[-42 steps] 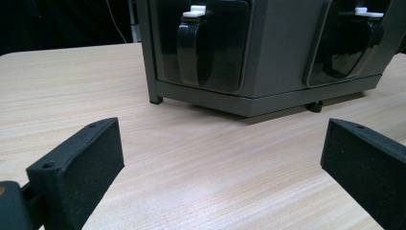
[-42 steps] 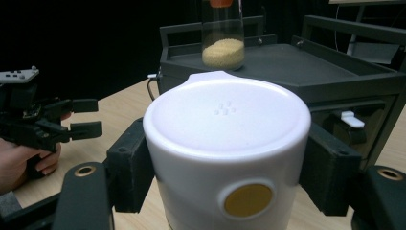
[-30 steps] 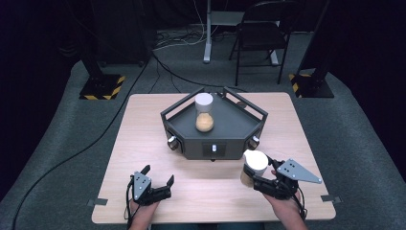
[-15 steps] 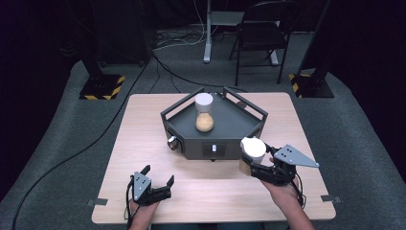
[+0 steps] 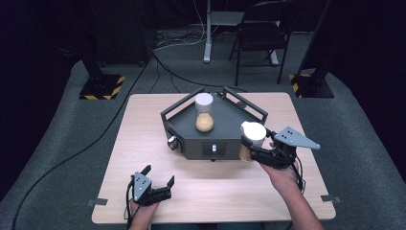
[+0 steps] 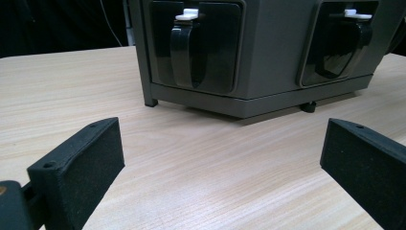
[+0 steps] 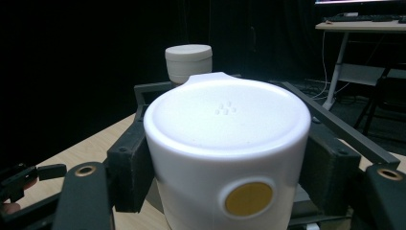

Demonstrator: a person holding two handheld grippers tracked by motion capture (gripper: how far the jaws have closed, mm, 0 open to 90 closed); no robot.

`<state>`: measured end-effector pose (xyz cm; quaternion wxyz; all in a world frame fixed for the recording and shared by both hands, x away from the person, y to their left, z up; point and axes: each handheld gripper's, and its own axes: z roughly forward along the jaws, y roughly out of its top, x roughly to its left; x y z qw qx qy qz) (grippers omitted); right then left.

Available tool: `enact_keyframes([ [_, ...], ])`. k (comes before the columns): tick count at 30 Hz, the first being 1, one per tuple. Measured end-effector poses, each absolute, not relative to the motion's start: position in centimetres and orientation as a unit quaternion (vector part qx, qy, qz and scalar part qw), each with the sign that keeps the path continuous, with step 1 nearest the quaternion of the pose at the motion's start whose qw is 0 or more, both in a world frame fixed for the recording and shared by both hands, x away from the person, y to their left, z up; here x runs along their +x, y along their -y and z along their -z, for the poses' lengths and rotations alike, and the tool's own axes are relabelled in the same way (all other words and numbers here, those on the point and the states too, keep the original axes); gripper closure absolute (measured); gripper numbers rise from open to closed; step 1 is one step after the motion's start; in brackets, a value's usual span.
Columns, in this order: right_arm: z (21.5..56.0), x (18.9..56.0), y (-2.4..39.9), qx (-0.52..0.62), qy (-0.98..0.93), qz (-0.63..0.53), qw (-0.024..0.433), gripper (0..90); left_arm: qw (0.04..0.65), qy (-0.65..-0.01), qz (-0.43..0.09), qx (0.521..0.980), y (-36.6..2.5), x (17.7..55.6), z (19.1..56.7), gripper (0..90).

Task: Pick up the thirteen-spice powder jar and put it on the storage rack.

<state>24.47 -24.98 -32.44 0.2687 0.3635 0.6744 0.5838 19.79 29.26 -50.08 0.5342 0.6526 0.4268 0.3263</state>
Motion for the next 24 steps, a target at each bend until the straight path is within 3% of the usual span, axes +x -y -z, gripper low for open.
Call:
enact_keyframes([
  [14, 30.2, 26.6, 24.0, 0.373, -0.657, -0.584, 0.297, 28.7, 0.536, -0.424, -0.321, 0.655, -29.4, 19.9, 50.0, 0.4],
  [24, 30.4, 27.9, 22.3, 0.386, -0.642, -0.586, 0.308, 28.8, 0.535, -0.425, -0.321, 0.656, -29.4, 20.0, 50.0, 0.5],
])
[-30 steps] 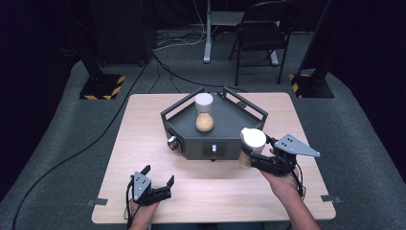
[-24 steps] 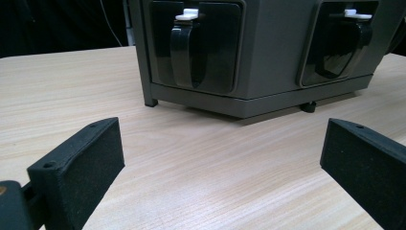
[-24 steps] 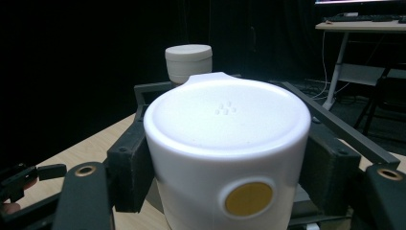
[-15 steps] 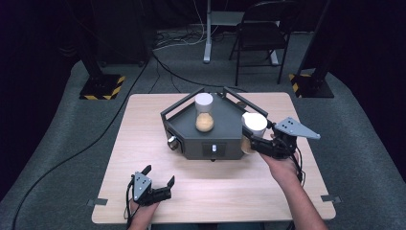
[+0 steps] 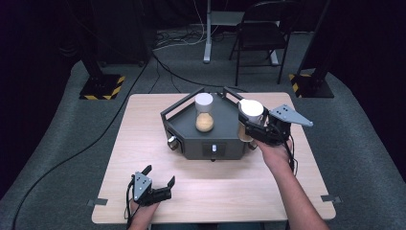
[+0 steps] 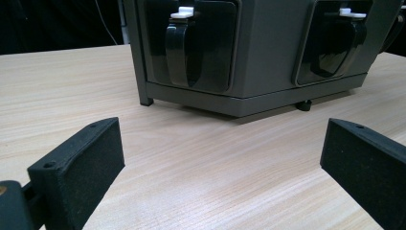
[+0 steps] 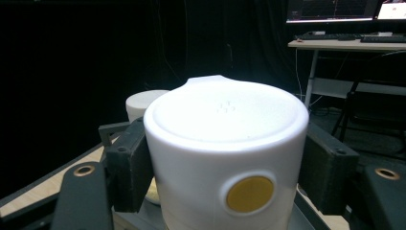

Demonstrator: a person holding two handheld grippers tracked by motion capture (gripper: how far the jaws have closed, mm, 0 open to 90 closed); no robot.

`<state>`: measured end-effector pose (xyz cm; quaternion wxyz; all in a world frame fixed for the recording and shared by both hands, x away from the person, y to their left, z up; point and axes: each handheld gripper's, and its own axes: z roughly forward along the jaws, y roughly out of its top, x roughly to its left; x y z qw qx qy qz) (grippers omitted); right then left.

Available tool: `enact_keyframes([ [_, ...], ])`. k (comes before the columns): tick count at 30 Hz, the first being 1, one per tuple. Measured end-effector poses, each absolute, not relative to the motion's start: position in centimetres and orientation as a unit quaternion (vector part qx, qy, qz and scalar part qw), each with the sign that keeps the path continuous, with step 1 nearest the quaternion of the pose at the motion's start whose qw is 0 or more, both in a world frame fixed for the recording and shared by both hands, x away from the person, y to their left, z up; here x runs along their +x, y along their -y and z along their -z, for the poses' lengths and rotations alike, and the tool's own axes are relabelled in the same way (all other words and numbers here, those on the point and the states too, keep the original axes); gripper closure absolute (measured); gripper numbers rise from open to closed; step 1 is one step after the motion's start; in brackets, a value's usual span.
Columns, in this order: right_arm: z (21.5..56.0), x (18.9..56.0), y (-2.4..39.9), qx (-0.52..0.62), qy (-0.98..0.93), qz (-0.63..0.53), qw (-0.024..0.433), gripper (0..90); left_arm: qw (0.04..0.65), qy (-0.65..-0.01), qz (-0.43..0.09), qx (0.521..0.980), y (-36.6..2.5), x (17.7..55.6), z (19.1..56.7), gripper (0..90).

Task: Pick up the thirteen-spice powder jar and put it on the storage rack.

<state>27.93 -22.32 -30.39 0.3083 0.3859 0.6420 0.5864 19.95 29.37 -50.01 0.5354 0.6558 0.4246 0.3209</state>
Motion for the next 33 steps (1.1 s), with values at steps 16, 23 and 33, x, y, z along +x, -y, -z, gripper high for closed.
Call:
enact_keyframes([
  [16, 31.0, 29.7, 20.0, 0.406, -0.631, -0.579, 0.320, 28.9, 0.534, -0.425, -0.322, 0.656, -29.3, 19.9, 50.0, 0.4],
  [23, 31.2, 30.6, 18.8, 0.418, -0.622, -0.575, 0.328, 28.9, 0.534, -0.429, -0.321, 0.654, -29.3, 19.9, 50.0, 0.5],
  [33, 31.6, 32.1, 17.4, 0.432, -0.621, -0.561, 0.336, 29.0, 0.535, -0.428, -0.321, 0.653, -29.3, 19.9, 50.0, 0.5],
])
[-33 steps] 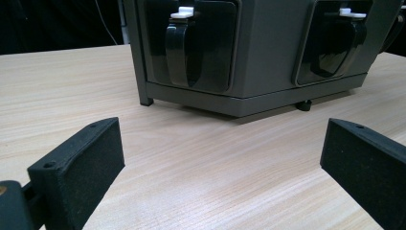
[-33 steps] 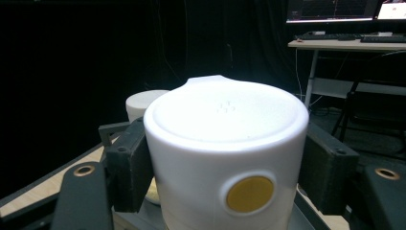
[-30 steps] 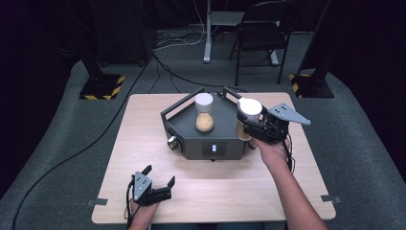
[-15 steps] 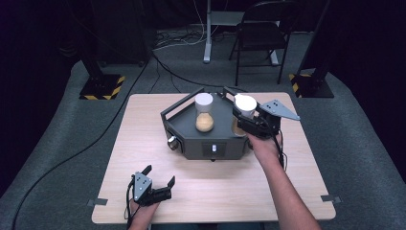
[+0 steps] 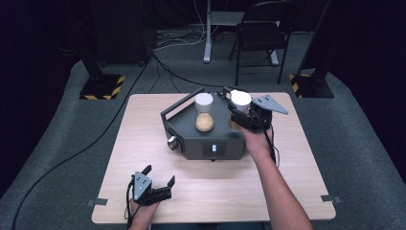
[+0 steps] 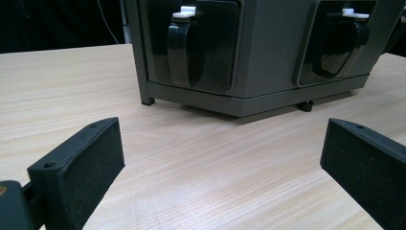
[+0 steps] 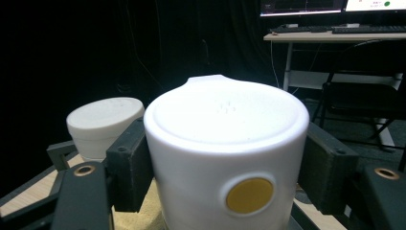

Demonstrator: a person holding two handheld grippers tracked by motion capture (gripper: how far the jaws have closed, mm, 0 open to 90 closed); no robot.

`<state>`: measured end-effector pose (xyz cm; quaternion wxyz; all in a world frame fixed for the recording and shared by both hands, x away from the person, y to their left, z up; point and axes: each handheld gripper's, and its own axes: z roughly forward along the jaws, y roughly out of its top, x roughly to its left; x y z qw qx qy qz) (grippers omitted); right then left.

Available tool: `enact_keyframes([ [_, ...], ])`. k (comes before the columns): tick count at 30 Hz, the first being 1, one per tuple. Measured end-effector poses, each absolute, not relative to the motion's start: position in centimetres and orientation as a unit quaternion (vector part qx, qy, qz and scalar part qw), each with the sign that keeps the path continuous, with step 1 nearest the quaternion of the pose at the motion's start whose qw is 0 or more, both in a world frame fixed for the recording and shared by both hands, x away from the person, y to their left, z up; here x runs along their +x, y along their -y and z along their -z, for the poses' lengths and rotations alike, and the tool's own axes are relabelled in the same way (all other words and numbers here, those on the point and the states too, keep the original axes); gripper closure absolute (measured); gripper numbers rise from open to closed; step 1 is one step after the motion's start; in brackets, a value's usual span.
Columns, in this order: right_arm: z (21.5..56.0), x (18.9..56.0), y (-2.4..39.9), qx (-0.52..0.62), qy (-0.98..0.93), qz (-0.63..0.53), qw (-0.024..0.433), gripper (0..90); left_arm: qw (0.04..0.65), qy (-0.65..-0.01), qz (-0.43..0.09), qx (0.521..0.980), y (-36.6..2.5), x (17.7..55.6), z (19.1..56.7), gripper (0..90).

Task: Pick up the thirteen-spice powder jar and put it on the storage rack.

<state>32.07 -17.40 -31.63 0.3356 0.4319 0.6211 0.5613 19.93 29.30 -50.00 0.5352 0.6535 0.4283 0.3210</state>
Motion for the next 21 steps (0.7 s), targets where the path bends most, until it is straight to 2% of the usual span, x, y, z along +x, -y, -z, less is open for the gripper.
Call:
enact_keyframes([
  [21, 33.0, 33.7, 15.2, 0.452, -0.626, -0.543, 0.330, 28.9, 0.539, -0.428, -0.320, 0.651, -29.4, 19.9, 50.1, 0.4],
])
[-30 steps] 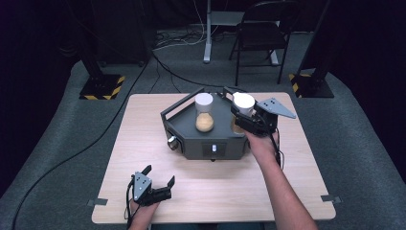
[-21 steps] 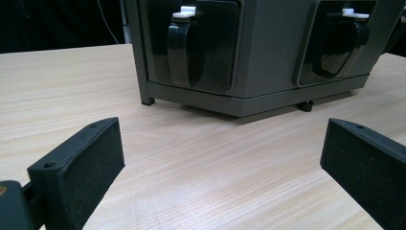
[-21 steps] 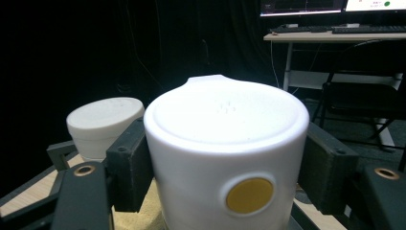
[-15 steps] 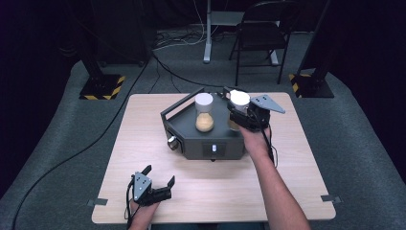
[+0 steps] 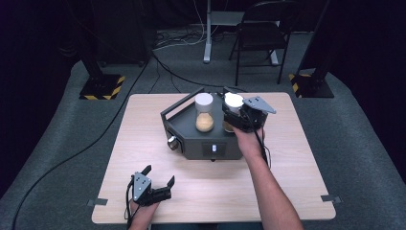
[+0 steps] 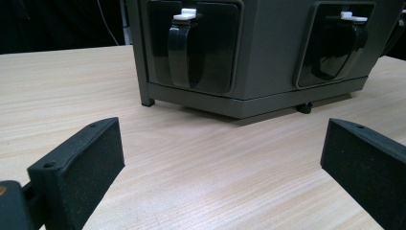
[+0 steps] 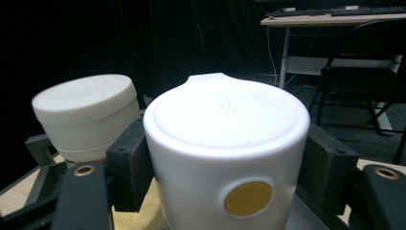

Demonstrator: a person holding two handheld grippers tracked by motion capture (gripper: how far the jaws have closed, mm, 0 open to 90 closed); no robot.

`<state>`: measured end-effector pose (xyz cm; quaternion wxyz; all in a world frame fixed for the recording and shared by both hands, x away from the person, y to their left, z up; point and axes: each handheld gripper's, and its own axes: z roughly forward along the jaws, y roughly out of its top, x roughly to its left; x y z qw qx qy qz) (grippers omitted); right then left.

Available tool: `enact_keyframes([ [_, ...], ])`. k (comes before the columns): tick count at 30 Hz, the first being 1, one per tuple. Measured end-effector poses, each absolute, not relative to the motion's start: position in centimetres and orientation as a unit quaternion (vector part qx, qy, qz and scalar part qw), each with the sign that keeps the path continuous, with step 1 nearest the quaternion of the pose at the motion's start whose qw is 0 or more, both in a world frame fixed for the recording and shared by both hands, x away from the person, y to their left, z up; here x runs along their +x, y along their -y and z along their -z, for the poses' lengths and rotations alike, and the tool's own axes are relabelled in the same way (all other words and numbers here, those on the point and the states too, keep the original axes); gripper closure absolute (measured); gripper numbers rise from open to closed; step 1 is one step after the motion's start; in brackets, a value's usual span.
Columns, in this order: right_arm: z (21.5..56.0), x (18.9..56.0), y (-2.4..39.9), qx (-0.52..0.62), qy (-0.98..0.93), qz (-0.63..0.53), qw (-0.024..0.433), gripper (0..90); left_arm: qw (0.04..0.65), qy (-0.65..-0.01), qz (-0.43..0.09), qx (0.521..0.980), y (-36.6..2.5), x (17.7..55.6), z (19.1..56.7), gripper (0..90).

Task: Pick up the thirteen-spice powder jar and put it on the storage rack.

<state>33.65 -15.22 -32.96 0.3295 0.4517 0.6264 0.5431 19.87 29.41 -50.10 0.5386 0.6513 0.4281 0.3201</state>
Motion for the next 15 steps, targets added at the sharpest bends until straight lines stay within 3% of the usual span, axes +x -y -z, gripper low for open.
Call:
enact_keyframes([
  [15, 34.3, 33.7, 14.9, 0.447, -0.625, -0.541, 0.341, 28.9, 0.541, -0.428, -0.319, 0.649, -29.5, 19.9, 50.2, 0.4],
])
